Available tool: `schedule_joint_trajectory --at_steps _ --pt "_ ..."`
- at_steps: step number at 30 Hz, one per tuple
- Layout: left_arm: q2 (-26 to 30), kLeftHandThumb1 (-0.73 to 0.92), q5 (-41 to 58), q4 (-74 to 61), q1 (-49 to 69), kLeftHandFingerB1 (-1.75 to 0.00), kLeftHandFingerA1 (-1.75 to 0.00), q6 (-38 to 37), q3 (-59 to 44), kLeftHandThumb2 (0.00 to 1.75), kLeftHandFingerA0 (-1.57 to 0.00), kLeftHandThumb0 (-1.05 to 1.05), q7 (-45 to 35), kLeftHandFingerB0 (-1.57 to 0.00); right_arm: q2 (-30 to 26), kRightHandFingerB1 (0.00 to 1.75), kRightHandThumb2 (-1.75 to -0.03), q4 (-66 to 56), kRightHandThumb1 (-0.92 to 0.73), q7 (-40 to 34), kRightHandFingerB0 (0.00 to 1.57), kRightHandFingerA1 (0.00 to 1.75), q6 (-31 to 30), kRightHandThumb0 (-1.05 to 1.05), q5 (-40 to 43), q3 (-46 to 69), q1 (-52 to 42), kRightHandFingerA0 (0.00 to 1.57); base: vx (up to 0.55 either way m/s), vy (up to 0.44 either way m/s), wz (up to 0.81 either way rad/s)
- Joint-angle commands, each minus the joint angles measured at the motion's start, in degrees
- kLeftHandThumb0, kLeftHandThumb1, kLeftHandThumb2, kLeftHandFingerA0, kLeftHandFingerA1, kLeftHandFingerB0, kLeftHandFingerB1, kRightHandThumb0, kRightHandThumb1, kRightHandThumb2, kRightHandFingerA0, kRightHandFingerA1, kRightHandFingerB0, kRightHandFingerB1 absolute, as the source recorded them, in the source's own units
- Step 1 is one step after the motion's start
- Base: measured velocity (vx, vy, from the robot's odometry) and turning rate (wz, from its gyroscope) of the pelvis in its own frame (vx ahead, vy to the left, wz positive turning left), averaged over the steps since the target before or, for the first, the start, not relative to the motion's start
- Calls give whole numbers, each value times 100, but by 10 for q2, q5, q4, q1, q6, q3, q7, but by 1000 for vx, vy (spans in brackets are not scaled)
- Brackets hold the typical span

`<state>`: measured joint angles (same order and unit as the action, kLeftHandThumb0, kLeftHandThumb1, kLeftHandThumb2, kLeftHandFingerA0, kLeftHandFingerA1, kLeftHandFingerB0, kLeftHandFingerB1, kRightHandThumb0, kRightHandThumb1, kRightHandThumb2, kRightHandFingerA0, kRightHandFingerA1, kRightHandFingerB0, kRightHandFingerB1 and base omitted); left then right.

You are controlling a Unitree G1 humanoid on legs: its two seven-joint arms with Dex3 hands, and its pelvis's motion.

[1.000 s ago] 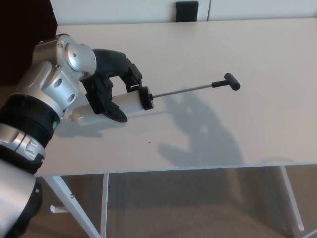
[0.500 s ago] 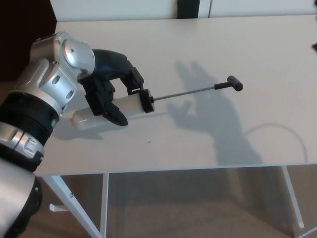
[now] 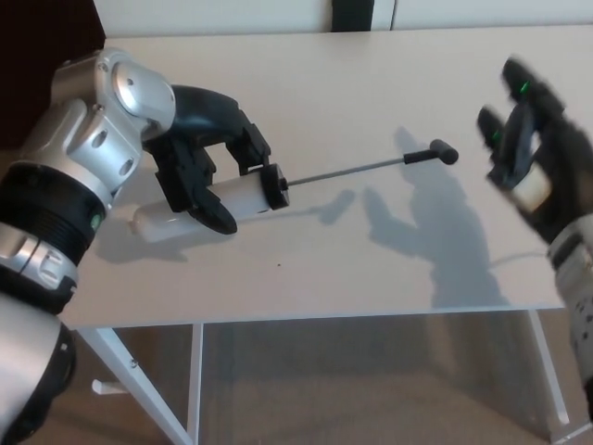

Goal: The robot walks towards a desk on which an air pump is kept in the middle. It lifts it up and holds it with its left hand and uses its right hand to compress it by pushing its handle inwards.

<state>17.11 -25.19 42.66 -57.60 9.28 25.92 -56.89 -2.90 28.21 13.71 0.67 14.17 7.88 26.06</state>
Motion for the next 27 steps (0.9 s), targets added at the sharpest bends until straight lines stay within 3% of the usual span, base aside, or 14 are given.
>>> schedule_joint_trajectory --at_steps 1,3,4,6,7,10,12,20,27 --pt "16 62 16 -18 20 -123 -137 -3 -6 100 -108 -17 -11 -89 16 0 -91 -15 -66 42 0 2 35 -81 15 -6 -53 0 0 0 0" --pt "15 62 19 -22 25 -123 -137 1 -7 100 -108 -17 -10 -89 21 0 -91 -24 -66 52 0 2 31 -81 26 -4 -66 0 0 0 0" --pt "15 61 20 -25 28 -124 -141 2 -7 100 -106 -17 -10 -88 25 1 -64 -30 -81 56 0 1 29 -68 32 -3 -74 0 0 0 0" --pt "16 61 21 -27 30 -124 -141 3 -8 100 -106 -17 -10 -88 30 1 -64 -36 -81 60 0 1 27 -68 36 -2 -82 0 0 0 0" --pt "18 63 19 -30 31 -120 -137 -3 -6 95 -106 -19 -9 -87 33 0 -87 -43 -66 62 0 1 26 -71 40 -1 -90 0 0 0 0" --pt "21 63 17 -34 33 -120 -137 -11 -3 95 -106 -19 -8 -87 37 0 -87 -52 -66 63 0 1 24 -71 42 0 -99 0 0 0 0" --pt "20 62 21 -35 36 -123 -137 -7 -5 99 -108 -18 -8 -90 39 5 -110 -75 -79 60 0 8 30 -91 33 -6 -118 0 0 0 0" --pt "18 62 28 -31 40 -131 -142 -7 -5 102 -109 -17 -13 -90 40 5 -111 -129 -78 56 0 6 34 -93 22 -17 -144 0 0 0 0" --pt "18 70 25 -40 45 -133 -152 14 -3 86 -98 -16 -16 -82 23 4 -114 -211 -82 62 0 5 35 -94 11 -32 -150 0 0 0 0"
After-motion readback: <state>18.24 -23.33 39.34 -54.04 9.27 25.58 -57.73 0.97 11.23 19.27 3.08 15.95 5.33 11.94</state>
